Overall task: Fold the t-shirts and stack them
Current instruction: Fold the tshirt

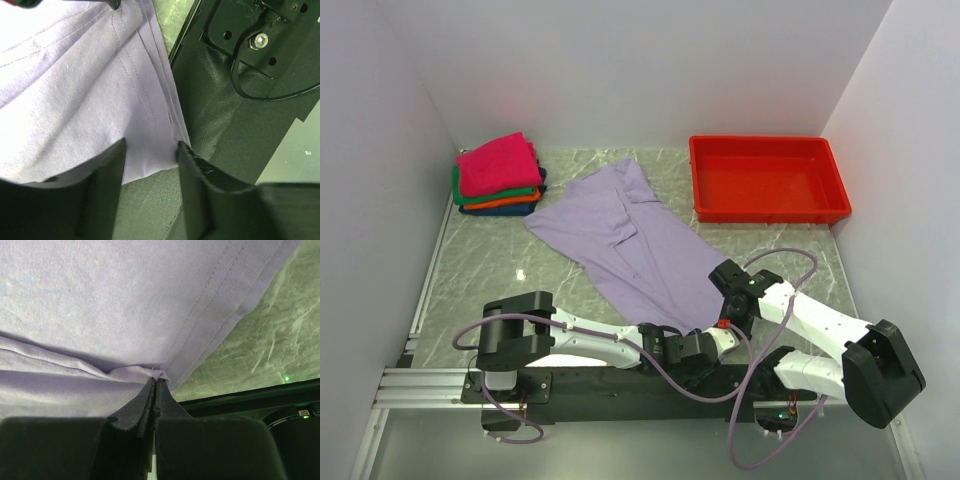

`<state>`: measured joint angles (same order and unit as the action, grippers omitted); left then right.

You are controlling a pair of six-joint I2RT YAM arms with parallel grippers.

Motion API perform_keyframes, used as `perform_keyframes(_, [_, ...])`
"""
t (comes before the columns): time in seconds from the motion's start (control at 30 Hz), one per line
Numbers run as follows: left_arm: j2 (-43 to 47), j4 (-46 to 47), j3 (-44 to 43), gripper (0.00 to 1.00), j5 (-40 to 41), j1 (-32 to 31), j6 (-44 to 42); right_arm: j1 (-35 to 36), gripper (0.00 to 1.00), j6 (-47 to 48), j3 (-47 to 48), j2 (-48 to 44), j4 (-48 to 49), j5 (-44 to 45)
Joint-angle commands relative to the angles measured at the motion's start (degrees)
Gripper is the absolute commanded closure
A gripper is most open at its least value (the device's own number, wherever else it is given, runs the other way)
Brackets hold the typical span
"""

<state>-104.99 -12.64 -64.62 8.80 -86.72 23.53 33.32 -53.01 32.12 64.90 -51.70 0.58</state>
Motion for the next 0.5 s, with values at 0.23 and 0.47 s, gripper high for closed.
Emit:
perform_keyframes(0.23, [2.2,0.5,1.3,0.68,-2.0,-1.0,0.6,-0.4,1.0,0.0,0.2,-0.7,-1.1,2.1])
perform_keyframes(0.47, [6.0,-0.8,3.5,0.8,-4.9,-2.1,1.4,-0.4,1.0,0.1,0.1,-1.2,-1.4,2.2])
